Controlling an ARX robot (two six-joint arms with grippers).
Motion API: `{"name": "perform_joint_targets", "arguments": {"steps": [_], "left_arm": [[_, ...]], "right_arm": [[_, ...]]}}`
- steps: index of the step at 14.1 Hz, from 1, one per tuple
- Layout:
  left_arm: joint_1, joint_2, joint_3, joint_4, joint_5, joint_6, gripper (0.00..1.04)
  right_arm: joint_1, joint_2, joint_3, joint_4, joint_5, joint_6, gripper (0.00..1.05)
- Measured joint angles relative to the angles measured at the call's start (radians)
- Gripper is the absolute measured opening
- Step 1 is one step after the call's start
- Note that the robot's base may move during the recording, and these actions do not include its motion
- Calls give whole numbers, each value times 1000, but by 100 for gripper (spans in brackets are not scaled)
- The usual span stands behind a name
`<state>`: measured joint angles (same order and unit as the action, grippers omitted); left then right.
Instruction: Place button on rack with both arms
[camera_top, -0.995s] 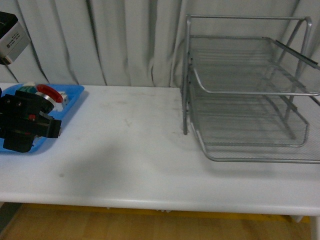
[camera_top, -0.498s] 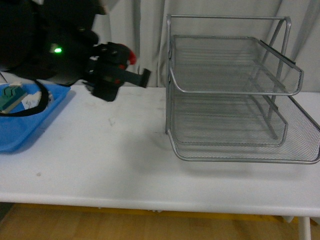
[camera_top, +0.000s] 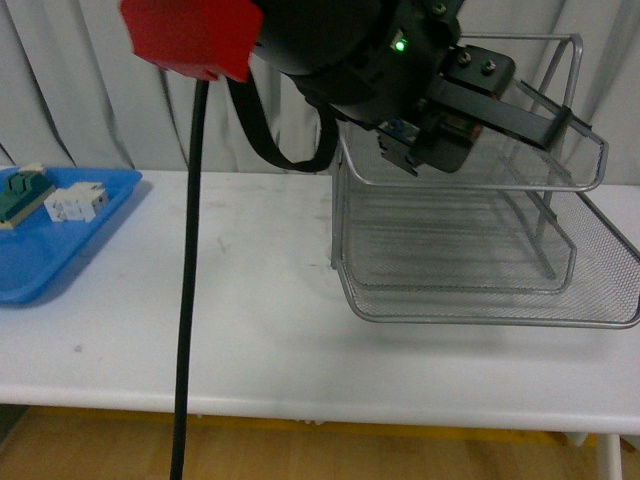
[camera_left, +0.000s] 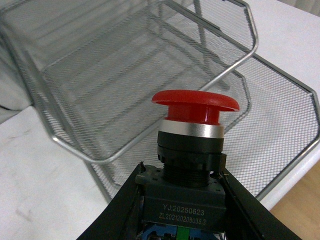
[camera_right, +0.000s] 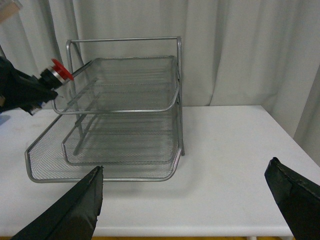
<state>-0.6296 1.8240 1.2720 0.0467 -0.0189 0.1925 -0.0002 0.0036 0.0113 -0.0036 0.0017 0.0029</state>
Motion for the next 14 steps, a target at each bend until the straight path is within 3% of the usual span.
{"name": "perform_joint_targets", "arguments": {"steps": [4, 14], "left_arm": [[-53, 112, 37, -41, 0, 31, 37], [-84, 358, 382, -207, 30, 53, 37]], "right_arm": [[0, 0, 0, 0, 0, 0, 98], [0, 0, 0, 0, 0, 0, 98]]}}
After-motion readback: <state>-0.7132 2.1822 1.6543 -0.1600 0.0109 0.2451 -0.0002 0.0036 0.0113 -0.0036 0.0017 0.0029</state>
